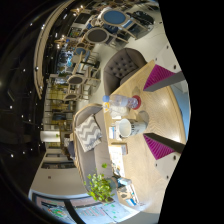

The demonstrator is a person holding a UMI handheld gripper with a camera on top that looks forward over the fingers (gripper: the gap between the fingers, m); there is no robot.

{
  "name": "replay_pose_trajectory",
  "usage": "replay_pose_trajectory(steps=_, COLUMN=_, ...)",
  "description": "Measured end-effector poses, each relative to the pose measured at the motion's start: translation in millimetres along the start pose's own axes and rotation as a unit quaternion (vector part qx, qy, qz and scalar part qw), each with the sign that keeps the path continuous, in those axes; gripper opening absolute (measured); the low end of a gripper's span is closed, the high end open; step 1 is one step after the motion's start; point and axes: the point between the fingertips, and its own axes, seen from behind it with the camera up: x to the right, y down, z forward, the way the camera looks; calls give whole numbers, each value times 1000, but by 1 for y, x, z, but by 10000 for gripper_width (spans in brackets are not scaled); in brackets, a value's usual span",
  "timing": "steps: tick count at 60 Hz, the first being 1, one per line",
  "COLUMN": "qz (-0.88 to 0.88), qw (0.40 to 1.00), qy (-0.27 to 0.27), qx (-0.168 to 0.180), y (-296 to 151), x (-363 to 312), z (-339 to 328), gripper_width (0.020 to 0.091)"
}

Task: Pour water

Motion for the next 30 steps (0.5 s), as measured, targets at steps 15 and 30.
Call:
replay_pose_trajectory(steps=15, qz=-10, qw=1000, qy=5, qx=6, y=1, x=-8, z=-21, gripper_width=853)
replay_pose_trajectory(steps=30, qz=-23, qw=1000, qy=5, qx=5, y=10, x=-2, z=-24, gripper_width=857)
